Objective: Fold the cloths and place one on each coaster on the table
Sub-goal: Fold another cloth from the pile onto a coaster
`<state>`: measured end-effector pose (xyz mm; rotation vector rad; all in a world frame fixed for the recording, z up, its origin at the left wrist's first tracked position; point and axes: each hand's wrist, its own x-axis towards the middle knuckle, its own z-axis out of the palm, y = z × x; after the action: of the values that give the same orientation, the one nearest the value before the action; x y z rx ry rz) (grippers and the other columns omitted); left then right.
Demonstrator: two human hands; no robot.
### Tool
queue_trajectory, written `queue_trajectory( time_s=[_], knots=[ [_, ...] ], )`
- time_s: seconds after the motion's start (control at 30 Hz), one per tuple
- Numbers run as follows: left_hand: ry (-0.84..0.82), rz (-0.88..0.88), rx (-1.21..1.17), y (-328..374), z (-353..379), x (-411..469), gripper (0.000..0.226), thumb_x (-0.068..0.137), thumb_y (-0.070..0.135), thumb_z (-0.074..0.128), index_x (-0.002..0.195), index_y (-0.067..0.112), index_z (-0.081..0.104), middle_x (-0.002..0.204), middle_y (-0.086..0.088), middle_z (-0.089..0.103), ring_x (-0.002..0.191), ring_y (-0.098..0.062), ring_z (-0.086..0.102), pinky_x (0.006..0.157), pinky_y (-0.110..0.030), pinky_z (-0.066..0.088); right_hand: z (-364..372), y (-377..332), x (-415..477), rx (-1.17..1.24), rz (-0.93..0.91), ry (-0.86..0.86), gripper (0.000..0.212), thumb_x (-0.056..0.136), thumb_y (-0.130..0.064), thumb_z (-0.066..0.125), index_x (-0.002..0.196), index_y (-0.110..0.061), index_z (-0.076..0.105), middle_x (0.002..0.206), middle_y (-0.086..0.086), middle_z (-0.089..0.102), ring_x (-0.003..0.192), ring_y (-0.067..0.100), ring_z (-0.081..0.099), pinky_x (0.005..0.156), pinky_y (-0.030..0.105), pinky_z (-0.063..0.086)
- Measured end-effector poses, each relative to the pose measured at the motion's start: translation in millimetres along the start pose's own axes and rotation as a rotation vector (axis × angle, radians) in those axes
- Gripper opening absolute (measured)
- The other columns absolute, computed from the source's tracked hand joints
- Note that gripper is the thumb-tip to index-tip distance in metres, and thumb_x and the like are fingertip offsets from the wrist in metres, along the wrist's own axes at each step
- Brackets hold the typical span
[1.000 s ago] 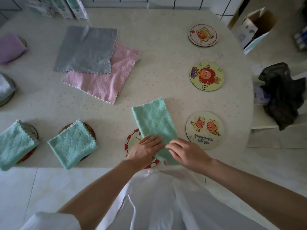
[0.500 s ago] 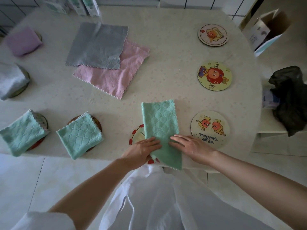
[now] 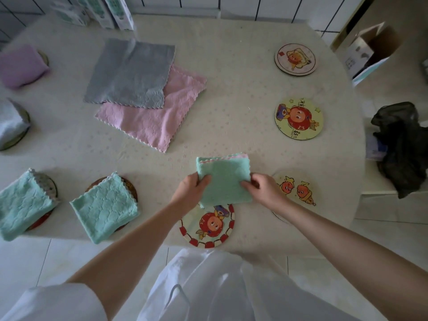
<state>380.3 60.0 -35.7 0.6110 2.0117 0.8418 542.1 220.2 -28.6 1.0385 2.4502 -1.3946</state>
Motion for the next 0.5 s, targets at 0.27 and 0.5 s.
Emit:
queue_trajectory(
  time_s=[0.27,0.5],
  knots=[
    [0.048,-0.275,-0.227,4,-2,33,0.025,0.098,0.027,0.047,0.110,0.006,0.053,0.101,-0.011,0.065,0.084,-0.023,0.068,0.062,-0.038,0.060,6,-1,40,-0.079,0.151,-0.036,0.040,0.095,-0.032,0.053,0.061,-0.018,0.039,0.056,-0.002,0.039,0.050,0.012,0.034,0.050,0.030,0.024],
    [0.099,-0.316,-0.238,1,2,34,0.033,0.098,0.038,0.045,0.106,0.008,0.054,0.093,-0.010,0.066,0.078,-0.024,0.069,0.061,-0.040,0.060,8,-1,45,-0.031,0.230,-0.034,0.039,0.096,-0.031,0.051,0.062,-0.016,0.038,0.056,-0.001,0.038,0.051,0.014,0.035,0.050,0.029,0.023]
  ],
)
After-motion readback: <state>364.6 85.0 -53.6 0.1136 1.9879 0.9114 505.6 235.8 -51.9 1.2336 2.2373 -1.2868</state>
